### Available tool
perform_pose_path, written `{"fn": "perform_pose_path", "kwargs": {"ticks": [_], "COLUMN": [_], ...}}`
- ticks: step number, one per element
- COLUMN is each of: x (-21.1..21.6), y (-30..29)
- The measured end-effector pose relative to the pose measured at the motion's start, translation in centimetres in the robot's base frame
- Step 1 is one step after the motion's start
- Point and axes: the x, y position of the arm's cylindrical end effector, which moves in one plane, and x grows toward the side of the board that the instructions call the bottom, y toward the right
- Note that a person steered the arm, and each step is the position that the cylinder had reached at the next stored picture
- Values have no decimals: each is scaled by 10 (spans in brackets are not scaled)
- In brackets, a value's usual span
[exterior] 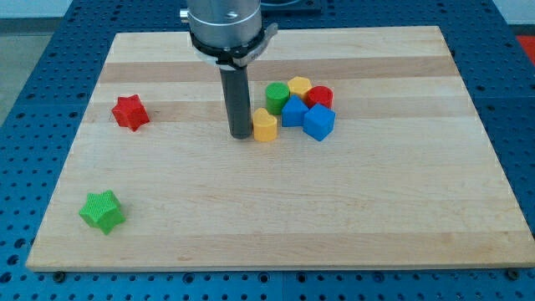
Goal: Slide the yellow heart to the blue triangle
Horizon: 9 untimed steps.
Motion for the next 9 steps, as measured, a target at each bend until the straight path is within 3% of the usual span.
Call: {"fn": "perform_pose_path", "kwargs": {"ticks": [6,9], "x": [2,28], "y": [2,13]}}
